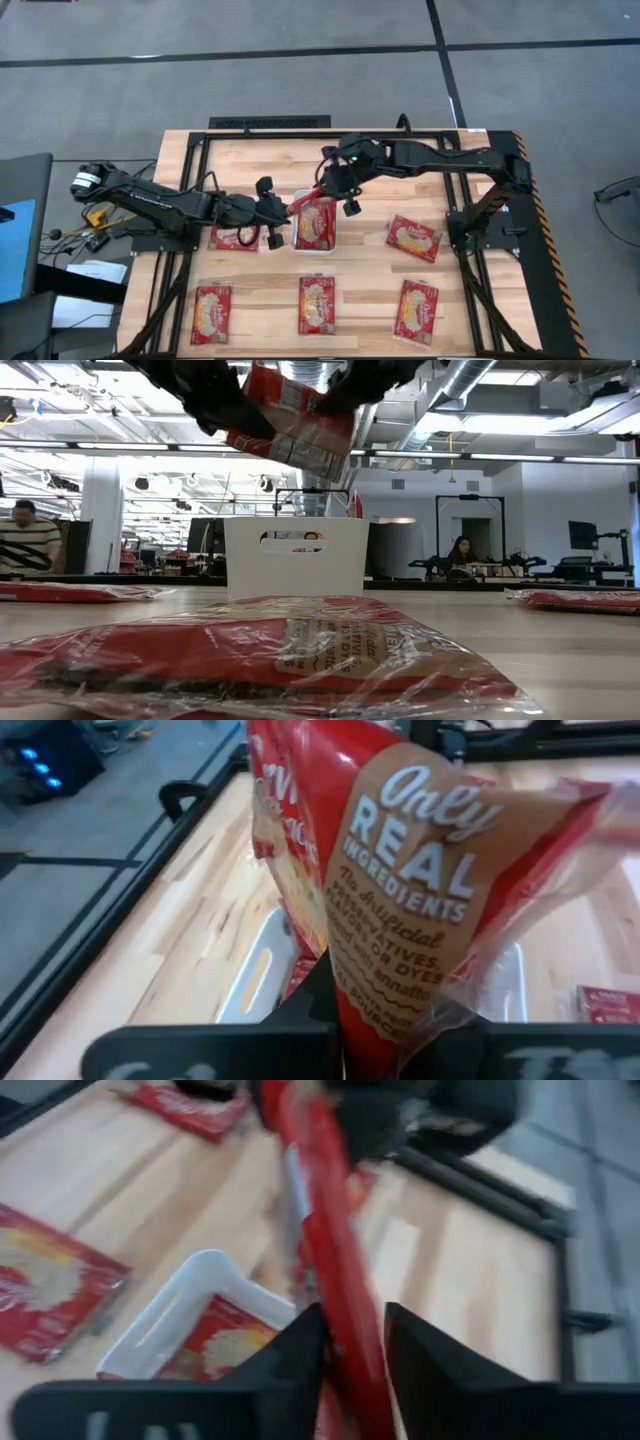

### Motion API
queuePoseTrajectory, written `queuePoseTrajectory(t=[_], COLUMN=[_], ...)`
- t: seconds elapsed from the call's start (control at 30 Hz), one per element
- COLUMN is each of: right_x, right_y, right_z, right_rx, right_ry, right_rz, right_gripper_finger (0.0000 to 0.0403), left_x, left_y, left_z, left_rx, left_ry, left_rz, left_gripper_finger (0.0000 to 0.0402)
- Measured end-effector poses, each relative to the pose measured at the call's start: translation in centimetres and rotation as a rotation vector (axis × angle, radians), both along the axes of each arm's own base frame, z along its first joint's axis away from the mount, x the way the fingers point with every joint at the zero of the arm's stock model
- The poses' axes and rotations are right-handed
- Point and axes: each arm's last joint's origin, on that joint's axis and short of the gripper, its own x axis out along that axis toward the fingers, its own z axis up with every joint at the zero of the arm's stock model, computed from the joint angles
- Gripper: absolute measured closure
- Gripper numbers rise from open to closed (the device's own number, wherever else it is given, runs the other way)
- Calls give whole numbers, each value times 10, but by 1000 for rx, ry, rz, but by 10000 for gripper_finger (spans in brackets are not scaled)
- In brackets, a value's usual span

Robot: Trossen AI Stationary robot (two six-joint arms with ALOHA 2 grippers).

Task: Sort popcorn bags into baskets
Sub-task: Put the red popcorn bag into the white bin

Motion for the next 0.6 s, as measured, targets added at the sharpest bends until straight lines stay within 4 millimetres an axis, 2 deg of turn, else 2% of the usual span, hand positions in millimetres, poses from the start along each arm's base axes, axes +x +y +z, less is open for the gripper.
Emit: queuePoseTrajectory(t=[0.13, 0.23, 0.3, 0.4, 0.47, 0.6], right_x=[-9, -9, -8, 4, 4, 8], right_y=[9, 19, 24, 31, 31, 32], right_z=[16, 20, 21, 21, 14, 11], right_rx=[-71, -125, -164, -195, -186, -202], right_ry=[-46, -69, -62, -62, 35, 121], right_rz=[-6, 25, 46, 76, 84, 104], right_gripper_finger=[215, 206, 209, 221, 229, 251], left_x=[0, 5, 12, 25, 31, 39], left_y=[-2, -4, -5, -7, -8, -8], left_z=[0, -2, -8, -19, -24, -25], left_rx=[0, 0, 11, 45, 57, 77], left_ry=[-23, -51, -57, -55, -68, -76], left_rz=[73, 125, 133, 138, 161, 216], left_gripper_finger=[397, 397, 397, 397, 397, 395])
